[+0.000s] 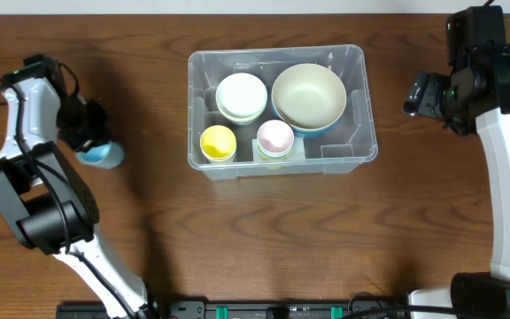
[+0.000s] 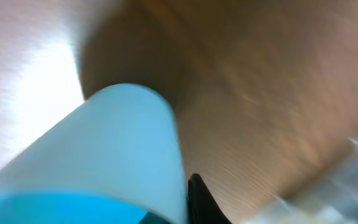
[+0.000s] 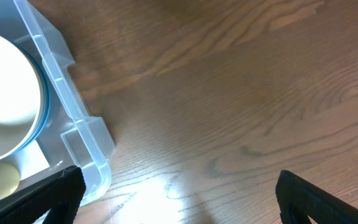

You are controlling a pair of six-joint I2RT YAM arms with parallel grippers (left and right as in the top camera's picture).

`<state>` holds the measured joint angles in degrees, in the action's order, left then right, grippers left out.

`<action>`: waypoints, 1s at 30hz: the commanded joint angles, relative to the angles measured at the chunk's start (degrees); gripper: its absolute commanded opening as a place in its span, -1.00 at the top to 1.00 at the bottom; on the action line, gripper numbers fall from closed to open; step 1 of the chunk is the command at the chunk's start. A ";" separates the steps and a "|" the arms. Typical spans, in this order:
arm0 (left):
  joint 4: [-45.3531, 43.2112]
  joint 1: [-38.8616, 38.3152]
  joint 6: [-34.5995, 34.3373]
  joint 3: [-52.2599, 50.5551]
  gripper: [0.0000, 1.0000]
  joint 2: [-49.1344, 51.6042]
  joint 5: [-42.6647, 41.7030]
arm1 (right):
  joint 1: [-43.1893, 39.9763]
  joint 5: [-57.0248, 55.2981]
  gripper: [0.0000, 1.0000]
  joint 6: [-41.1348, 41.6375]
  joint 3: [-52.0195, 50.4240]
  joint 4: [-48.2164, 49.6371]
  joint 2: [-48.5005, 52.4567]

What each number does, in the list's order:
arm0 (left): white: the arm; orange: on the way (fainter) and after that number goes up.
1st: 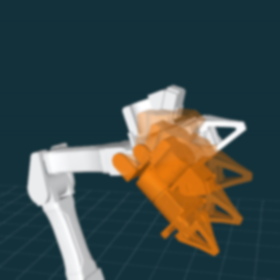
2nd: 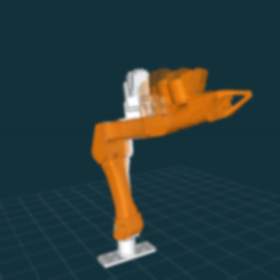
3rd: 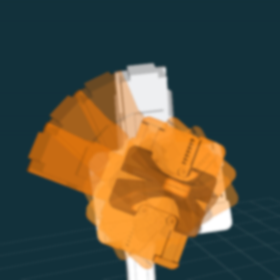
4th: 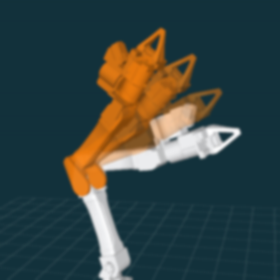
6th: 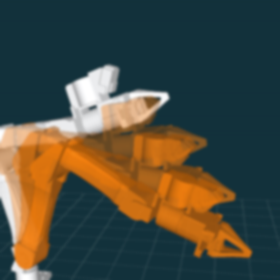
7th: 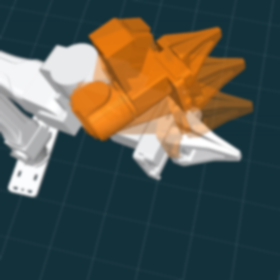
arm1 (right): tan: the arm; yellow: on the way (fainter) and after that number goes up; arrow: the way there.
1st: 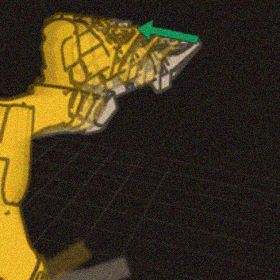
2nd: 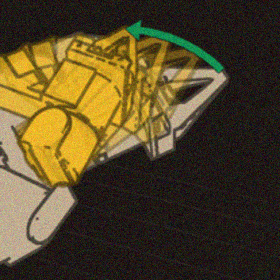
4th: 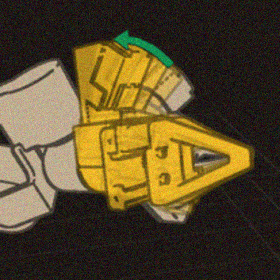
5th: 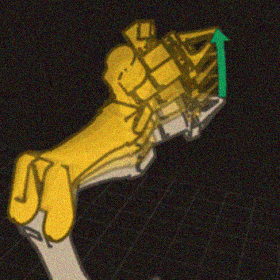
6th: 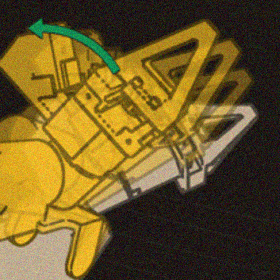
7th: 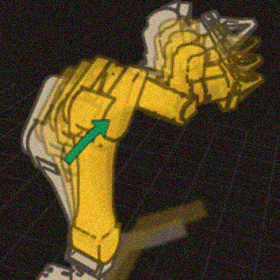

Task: Pack container
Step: 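Return the left gripper to the light blue cup and grasp it, then lower the light blue cup onto the yellow cup and release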

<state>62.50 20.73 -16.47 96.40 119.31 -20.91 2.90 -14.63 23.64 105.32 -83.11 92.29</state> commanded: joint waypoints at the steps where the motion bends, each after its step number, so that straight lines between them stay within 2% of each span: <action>1: -0.20 -3.61 2.97 1.42 0.88 -5.25 -9.11 | -0.26 -0.76 -0.99 -0.13 0.22 -0.07 -0.11; 6: -2.21 -9.29 4.70 1.57 0.88 -14.03 -8.81 | -0.26 -0.76 -0.98 -0.13 0.22 -0.07 -0.11; 15: -2.36 -25.00 7.34 1.55 0.88 -28.63 2.43 | -0.26 -0.76 -0.98 -0.13 0.22 -0.07 -0.11; 22: 1.20 -37.35 9.42 0.87 0.87 -28.92 10.23 | -0.26 -0.76 -0.98 -0.13 0.22 -0.07 -0.11; 30: 2.93 -40.96 9.35 -2.67 0.87 -25.73 13.05 | -0.26 -0.76 -0.99 -0.13 0.22 -0.07 -0.11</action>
<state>64.99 -20.27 -8.14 95.26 91.77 -10.52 2.90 -14.63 23.64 105.32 -83.11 92.29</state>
